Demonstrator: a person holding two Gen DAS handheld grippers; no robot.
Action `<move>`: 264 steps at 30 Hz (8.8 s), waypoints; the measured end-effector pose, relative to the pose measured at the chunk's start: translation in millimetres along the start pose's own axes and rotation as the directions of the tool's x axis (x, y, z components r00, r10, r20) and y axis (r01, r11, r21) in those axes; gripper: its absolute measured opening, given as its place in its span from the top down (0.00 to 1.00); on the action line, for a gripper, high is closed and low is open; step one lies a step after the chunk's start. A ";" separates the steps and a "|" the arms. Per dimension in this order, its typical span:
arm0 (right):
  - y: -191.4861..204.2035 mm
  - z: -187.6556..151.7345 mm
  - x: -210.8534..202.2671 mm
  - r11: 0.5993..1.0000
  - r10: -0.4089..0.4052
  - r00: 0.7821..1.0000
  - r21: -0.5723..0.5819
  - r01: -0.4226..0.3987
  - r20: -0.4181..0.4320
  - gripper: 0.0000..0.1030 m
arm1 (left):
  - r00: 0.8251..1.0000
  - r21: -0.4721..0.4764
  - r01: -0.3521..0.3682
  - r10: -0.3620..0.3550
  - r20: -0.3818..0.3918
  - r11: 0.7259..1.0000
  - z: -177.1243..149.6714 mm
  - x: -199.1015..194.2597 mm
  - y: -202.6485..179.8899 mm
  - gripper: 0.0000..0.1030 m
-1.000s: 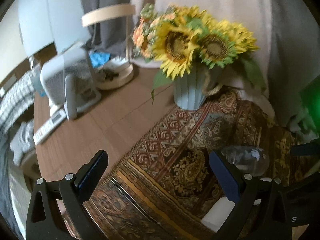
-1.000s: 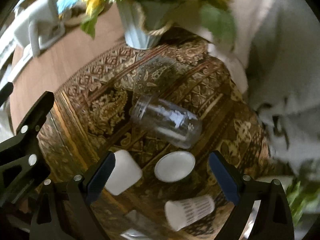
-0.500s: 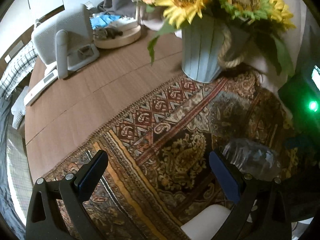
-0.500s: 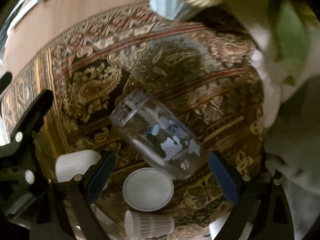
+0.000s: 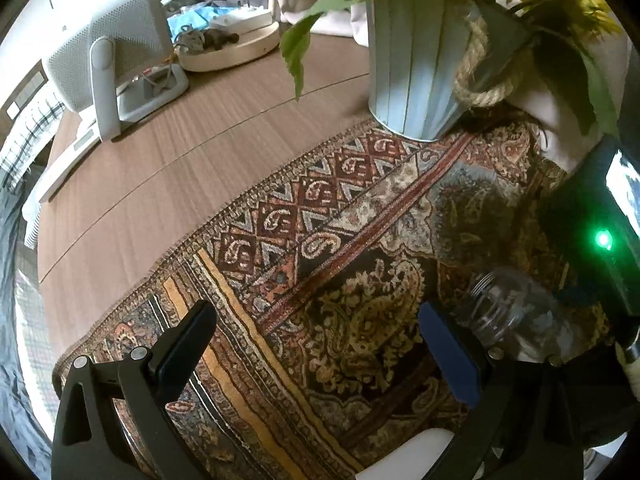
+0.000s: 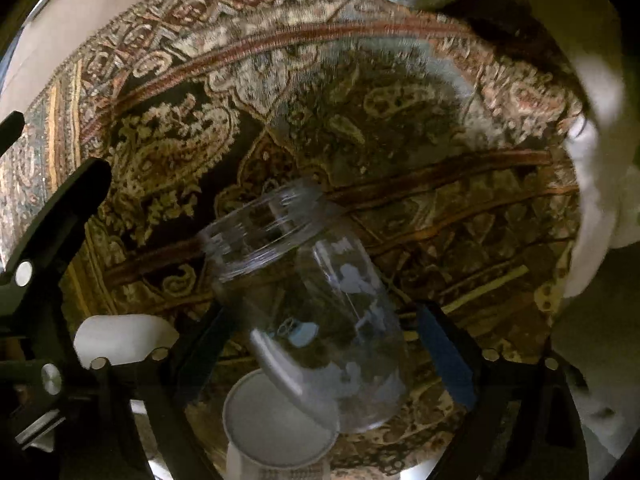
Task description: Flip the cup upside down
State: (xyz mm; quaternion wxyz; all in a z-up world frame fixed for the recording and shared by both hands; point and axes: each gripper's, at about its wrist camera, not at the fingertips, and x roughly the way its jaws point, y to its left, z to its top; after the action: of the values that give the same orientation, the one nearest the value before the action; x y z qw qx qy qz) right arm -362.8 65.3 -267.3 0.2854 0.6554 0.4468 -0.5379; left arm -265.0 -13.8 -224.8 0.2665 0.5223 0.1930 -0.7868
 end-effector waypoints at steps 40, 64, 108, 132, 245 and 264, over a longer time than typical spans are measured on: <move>77.6 -127.4 -111.0 0.686 0.072 0.914 0.645 -0.337 0.400 0.22 | 0.966 0.337 0.064 -0.143 0.215 0.939 -1.5 -103.5 97.9 0.00; 187.8 -197.3 -8.2 -0.028 0.219 0.774 0.797 -0.604 0.594 0.21 | 0.959 0.550 0.120 -0.240 0.152 0.827 -55.3 -100.8 153.5 0.00; 202.7 -296.3 -69.8 0.200 -0.166 0.897 0.904 -0.377 0.410 0.18 | 0.938 0.668 0.200 -0.337 0.080 0.717 -147.7 -147.6 105.4 0.00; 239.5 -334.9 13.0 0.280 -0.101 0.948 0.923 -0.265 0.302 0.18 | 0.912 0.698 0.180 -0.383 0.145 0.693 -246.2 -96.6 96.2 0.00; 277.0 -315.1 -190.6 0.219 -0.763 0.513 0.904 -0.366 0.393 0.04 | 0.696 0.643 0.155 -0.545 0.468 0.750 -78.3 -244.4 167.7 0.00; 282.5 -306.0 -195.8 0.216 -0.776 0.503 0.909 -0.356 0.381 0.04 | 0.669 0.649 0.179 -0.575 0.471 0.739 -69.7 -248.5 173.9 0.00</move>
State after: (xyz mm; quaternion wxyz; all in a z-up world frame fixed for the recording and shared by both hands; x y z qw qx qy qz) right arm 22.8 148.6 -30.3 -0.0985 0.2525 -0.0696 -0.9600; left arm -29.3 -55.4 -25.9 -0.0243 0.2168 -0.0375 -0.9752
